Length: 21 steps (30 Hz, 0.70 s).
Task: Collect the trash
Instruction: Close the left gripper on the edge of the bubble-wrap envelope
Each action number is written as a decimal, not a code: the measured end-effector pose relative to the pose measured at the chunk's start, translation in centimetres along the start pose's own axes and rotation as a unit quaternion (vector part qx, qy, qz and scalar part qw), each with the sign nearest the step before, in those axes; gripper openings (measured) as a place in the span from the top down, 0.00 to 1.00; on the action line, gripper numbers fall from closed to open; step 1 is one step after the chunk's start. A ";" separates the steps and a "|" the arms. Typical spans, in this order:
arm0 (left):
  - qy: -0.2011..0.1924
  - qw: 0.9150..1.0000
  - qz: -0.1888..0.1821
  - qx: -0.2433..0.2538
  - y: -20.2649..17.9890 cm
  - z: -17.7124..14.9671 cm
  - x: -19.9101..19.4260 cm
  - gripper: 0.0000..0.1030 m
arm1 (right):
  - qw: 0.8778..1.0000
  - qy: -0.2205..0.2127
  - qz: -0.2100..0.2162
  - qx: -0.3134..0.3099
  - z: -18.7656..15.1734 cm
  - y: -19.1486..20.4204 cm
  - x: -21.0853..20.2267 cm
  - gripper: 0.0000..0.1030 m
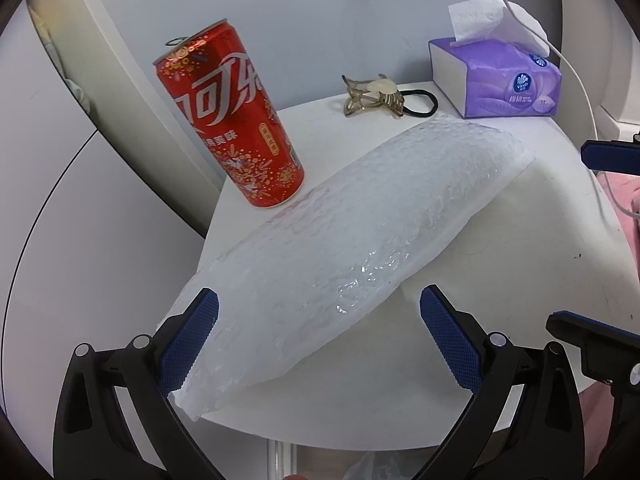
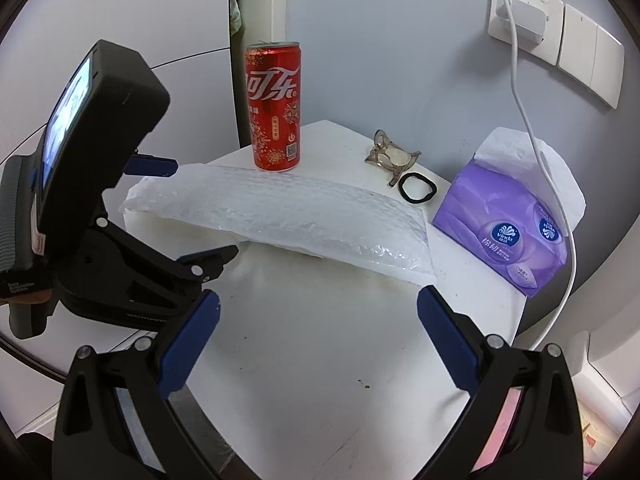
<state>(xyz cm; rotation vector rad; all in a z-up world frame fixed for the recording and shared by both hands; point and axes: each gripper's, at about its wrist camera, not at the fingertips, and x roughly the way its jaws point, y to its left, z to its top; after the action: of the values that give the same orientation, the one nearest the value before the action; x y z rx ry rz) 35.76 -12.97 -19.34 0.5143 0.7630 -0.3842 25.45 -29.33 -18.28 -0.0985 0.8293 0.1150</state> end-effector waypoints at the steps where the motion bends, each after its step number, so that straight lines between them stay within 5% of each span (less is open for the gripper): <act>1: 0.001 1.000 0.000 0.001 0.0 0.1 0.1 0.05 | 1.000 0.001 0.000 0.000 0.0 -0.1 0.1 0.07; 21: 0.010 0.999 0.022 0.045 -1.0 1.0 2.3 0.05 | 1.000 -0.007 0.011 0.007 0.3 -0.5 0.8 0.07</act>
<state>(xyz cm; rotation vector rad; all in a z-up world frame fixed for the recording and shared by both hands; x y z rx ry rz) 37.34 -14.66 -20.65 0.6193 0.7553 -0.3743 26.22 -29.78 -18.64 -0.0742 0.8166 0.1310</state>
